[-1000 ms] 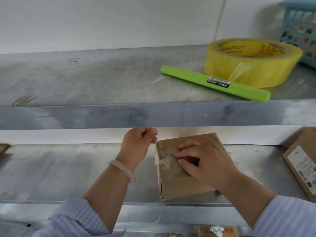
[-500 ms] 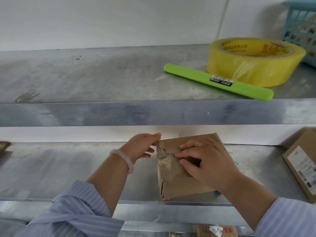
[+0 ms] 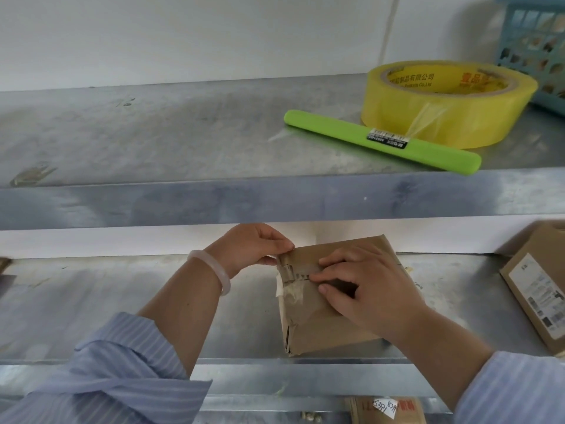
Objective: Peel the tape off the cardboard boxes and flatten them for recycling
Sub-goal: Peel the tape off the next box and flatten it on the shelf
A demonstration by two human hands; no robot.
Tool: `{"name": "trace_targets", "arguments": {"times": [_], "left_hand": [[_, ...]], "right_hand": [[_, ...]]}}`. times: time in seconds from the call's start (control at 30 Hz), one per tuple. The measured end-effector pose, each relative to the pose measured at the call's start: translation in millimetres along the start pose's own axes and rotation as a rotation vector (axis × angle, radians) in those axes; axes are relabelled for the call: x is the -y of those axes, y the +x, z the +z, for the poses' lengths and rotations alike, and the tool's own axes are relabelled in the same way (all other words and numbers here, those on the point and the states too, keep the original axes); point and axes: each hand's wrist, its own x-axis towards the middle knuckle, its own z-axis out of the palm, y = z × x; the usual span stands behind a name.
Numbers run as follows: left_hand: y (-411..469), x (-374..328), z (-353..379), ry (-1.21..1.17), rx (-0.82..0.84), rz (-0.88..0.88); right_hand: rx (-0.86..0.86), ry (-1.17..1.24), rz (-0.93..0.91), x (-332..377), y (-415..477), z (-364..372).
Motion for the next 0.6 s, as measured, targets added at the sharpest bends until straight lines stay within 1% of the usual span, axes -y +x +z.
{"name": "trace_targets", "arguments": {"times": [0.03,0.17,0.33,0.37,0.43,0.53,0.6], "left_hand": [[0,2,0,-0.011,-0.007,-0.009],[-7,16,4,-0.018,0.002,-0.152],[-8,20,10,-0.157,-0.057,-0.097],[-8,18,9,-0.153,-0.057,-0.094],[-7,14,6,-0.123,-0.038,-0.113],[-3,3,0,-0.121,0.035,-0.224],[1,-8,-5,-0.032,0.079,-0.293]], "right_hand": [[-0.005,0.003,-0.001,0,0,0],[0.004,0.0,-0.01,0,-1,-1],[0.004,-0.009,-0.028,1,-2,-2],[-0.001,-0.005,-0.031,1,-2,-2],[-0.009,0.0,-0.034,2,-3,-1],[0.001,-0.01,-0.03,2,-4,0],[0.001,-0.007,-0.03,2,-3,0]]}}
